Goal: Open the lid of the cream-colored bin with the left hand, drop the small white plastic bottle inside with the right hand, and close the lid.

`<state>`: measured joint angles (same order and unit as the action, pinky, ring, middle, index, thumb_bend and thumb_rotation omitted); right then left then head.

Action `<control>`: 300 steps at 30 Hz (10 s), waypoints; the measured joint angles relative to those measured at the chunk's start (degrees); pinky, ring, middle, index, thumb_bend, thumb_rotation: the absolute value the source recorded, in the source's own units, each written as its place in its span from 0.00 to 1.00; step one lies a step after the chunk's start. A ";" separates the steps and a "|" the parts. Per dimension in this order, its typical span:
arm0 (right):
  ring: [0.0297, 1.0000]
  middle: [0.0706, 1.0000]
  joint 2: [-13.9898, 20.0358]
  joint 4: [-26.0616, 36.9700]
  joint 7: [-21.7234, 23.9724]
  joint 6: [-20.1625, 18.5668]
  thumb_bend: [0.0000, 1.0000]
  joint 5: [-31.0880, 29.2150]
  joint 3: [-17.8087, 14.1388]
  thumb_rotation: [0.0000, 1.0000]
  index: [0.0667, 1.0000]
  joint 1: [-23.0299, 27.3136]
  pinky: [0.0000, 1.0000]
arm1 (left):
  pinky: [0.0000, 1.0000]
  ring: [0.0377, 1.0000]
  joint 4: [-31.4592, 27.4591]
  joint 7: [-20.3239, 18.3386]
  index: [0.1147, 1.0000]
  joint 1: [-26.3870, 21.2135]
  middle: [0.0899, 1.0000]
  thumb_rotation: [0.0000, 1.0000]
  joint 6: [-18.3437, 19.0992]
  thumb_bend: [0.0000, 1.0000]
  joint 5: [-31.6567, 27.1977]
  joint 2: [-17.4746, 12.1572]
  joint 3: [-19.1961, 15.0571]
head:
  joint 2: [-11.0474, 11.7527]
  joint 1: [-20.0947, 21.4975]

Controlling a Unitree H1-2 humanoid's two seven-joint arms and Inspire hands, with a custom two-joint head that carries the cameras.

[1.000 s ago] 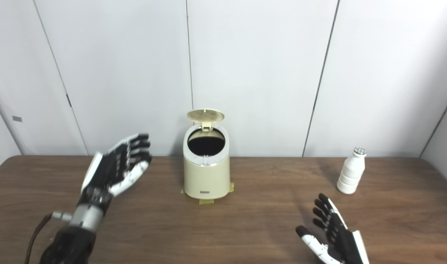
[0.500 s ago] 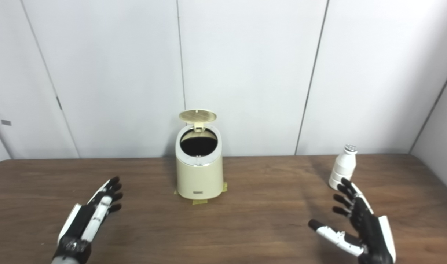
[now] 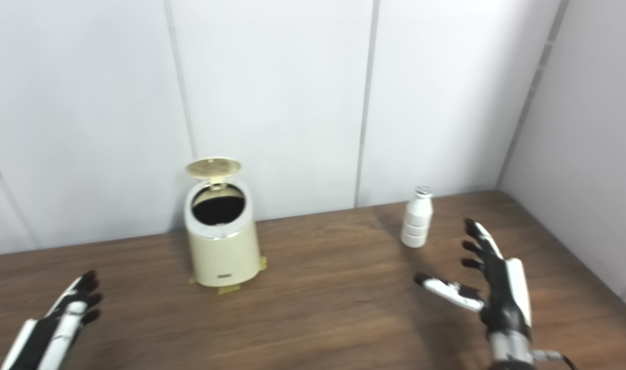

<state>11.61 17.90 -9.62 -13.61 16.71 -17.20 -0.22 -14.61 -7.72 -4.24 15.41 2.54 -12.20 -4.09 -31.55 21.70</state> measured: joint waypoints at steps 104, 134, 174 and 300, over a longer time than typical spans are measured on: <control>0.42 0.41 14.25 -46.11 -5.47 -2.31 0.52 6.61 15.73 0.00 0.50 29.94 0.46 | 0.92 0.93 -8.37 -1.66 0.91 -1.02 0.92 0.71 11.41 0.23 -1.62 -3.79 1.37 | -2.90 -1.05; 0.40 0.44 7.98 -19.51 -1.97 0.38 0.52 9.71 18.47 0.00 0.47 29.76 0.41 | 0.88 0.92 -7.03 -1.36 0.86 1.18 0.90 0.70 7.85 0.30 2.75 -2.41 3.92 | -1.76 -11.50; 0.42 0.46 -8.61 -31.01 2.05 10.32 0.52 12.87 29.33 0.00 0.45 41.31 0.40 | 0.84 0.90 -3.26 -0.33 0.90 2.90 0.90 0.69 3.57 0.37 4.14 2.31 4.74 | -0.53 -19.42; 0.43 0.46 -6.20 -20.19 6.59 -4.72 0.52 -0.29 18.63 0.00 0.46 32.35 0.44 | 0.89 0.91 -2.28 0.89 0.89 2.40 0.90 0.66 2.56 0.37 3.65 3.70 4.23 | -1.67 -18.45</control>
<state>5.40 -2.30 -3.03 -18.33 16.42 1.44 32.13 -16.88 -6.83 -1.84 17.98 6.19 -8.51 0.14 -33.22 3.25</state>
